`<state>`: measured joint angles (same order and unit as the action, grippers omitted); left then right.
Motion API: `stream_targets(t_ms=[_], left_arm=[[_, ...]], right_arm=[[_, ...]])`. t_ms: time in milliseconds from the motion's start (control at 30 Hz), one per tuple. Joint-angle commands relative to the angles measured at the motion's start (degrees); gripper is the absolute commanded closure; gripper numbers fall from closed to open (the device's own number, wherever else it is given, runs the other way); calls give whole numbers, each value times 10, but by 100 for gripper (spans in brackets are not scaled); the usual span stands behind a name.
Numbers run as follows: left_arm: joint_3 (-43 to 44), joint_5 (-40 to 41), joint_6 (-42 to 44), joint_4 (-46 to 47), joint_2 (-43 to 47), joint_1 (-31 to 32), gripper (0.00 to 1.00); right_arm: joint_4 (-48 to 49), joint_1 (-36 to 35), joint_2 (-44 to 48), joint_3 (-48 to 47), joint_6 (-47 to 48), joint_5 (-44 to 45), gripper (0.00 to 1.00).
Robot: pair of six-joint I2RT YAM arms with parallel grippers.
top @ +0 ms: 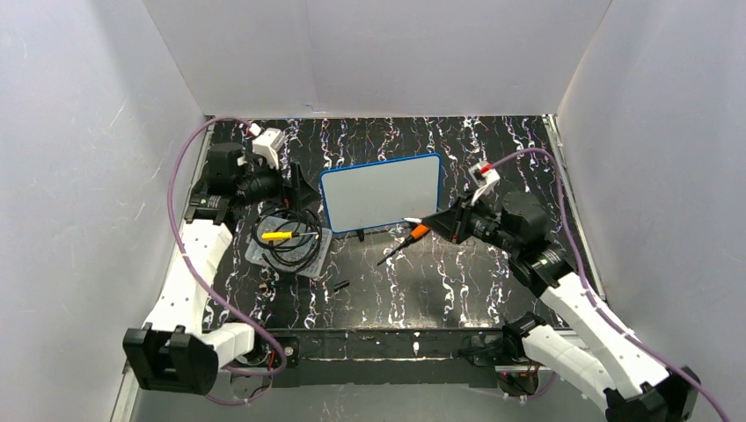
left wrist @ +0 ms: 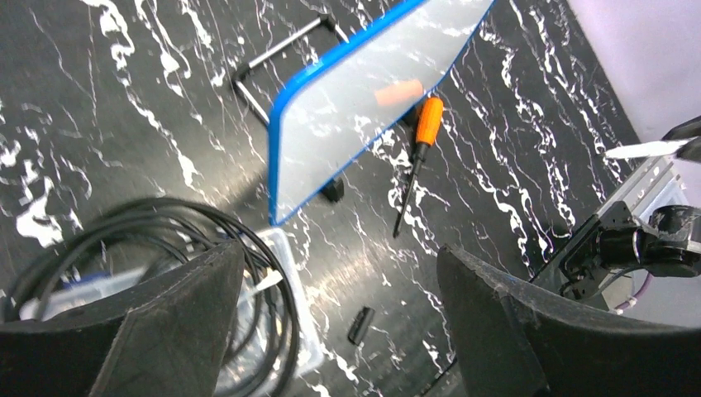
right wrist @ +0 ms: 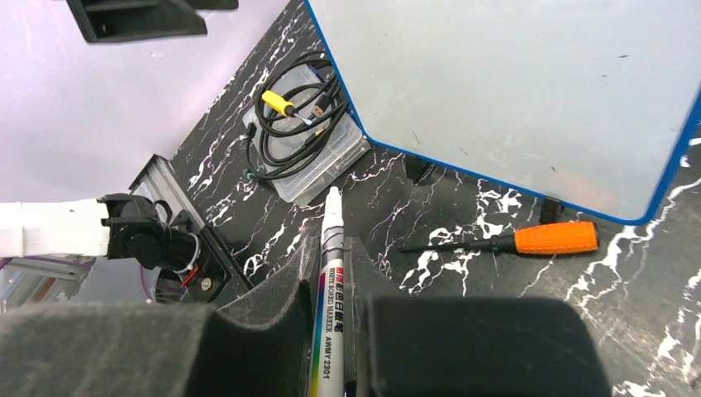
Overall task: Write a sentence on the whiteboard
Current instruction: Adjust the whiteboard at the center of the board.
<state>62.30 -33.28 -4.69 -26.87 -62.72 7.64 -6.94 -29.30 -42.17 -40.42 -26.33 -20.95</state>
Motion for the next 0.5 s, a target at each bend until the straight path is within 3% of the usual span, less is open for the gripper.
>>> stream_targets(t_ms=[0, 300, 467], left_arm=[[6, -140, 62, 77, -53, -53, 17], [56, -205, 119, 107, -172, -54, 18], [96, -233, 148, 73, -226, -54, 19]], right_arm=[[100, -47, -50, -11, -1, 37, 99], [158, -110, -115, -14, 1, 48, 99], [170, -118, -116, -8, -6, 33, 99]])
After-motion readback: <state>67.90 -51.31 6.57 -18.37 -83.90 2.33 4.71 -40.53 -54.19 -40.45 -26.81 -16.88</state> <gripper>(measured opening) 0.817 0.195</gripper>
